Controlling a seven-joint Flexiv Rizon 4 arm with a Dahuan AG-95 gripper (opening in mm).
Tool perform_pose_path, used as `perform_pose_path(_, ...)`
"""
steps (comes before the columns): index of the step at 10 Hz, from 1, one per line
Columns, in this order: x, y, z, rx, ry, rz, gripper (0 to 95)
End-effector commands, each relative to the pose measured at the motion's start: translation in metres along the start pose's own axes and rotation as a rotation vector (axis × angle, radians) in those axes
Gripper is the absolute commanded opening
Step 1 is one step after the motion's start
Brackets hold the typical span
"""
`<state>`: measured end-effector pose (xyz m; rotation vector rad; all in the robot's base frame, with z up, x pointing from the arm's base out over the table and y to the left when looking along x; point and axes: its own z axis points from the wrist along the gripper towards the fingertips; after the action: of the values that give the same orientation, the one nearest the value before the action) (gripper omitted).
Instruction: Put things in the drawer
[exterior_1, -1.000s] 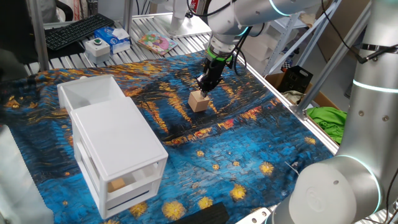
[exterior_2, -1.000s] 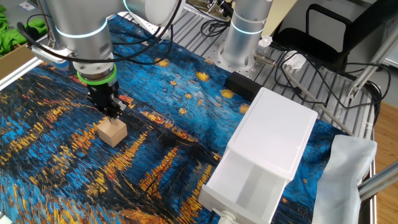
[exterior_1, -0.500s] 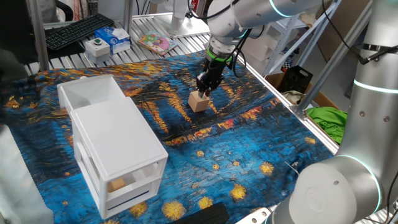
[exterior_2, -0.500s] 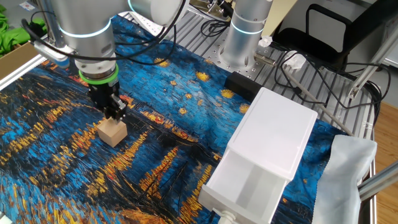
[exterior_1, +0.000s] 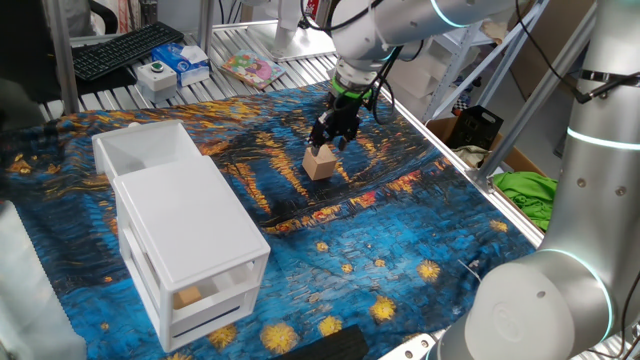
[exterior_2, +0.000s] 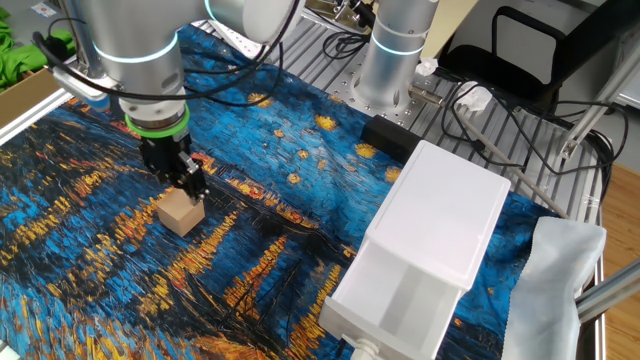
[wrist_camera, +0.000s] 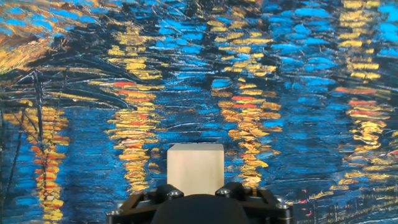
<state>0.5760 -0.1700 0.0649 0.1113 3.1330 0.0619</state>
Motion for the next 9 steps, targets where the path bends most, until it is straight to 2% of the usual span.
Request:
perform_pose_path(1,0.0002,0.0000,0.0043,-0.001,0.002,0.005,95.0)
perform_pose_path(4,-0.0003,0.0010,0.0045,-0.002,0.005,0.005,95.0)
perform_pose_path(5,-0.0004,0.0015,0.0048,-0.002,0.005,0.007,76.0)
perform_pose_path(7,-0.0003,0.0017,0.0050,0.001,0.004,0.022,76.0)
perform_pose_path(8,-0.0002,0.0018,0.0051,-0.001,0.005,0.024,95.0)
perform_pose_path(9,0.0000,0.0016,0.0053,0.000,0.005,0.027,95.0)
